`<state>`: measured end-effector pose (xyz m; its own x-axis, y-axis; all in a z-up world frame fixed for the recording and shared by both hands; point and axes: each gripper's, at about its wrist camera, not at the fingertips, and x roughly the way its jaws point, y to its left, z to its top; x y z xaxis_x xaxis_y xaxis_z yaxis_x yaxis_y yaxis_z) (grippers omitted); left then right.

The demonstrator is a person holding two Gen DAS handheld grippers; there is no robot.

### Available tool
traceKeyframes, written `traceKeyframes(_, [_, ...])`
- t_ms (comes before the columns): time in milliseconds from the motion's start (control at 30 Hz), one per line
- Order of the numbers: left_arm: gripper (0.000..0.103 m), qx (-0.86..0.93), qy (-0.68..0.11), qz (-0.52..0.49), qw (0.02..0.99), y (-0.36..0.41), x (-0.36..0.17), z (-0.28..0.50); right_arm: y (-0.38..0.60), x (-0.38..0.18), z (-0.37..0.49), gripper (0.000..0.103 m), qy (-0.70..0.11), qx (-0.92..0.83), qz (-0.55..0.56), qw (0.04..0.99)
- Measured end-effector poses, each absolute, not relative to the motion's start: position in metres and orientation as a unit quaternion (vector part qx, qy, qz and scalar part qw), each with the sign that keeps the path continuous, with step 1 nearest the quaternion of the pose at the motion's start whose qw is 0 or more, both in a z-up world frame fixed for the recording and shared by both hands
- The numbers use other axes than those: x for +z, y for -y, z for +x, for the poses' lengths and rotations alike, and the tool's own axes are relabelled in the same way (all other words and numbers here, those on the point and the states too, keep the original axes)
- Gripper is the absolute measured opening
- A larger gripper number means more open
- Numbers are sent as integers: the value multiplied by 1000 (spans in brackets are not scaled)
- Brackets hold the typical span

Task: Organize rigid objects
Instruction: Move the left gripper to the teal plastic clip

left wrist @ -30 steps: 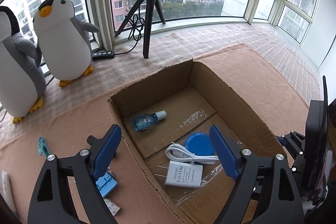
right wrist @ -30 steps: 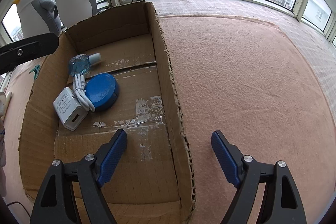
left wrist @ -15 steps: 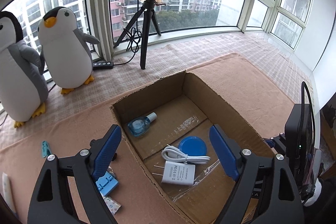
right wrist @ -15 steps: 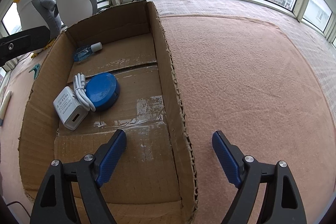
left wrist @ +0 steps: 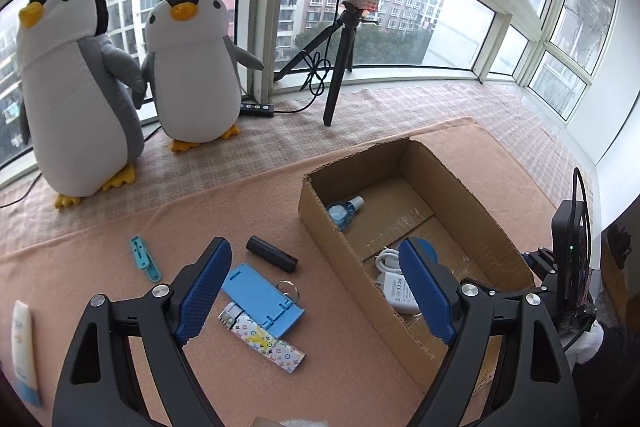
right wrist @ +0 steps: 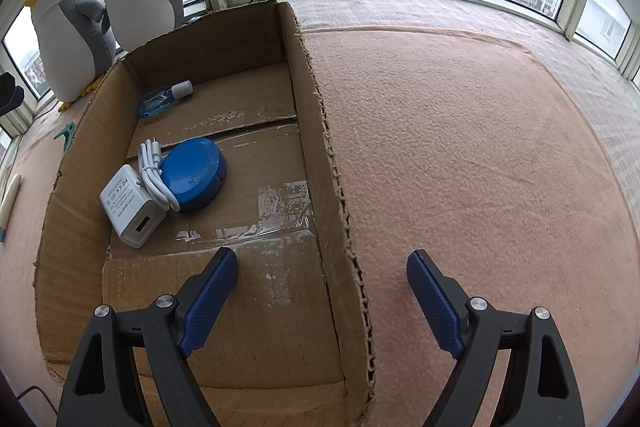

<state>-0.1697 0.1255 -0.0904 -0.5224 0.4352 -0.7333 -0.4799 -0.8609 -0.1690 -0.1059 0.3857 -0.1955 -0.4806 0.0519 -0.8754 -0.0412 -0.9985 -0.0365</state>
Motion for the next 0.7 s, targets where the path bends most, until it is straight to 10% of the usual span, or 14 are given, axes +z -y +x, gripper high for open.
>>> traceKeyframes(700, [82, 860, 37, -499, 97, -12, -150, -240, -389, -194, -97, 86, 7, 861, -508, 26])
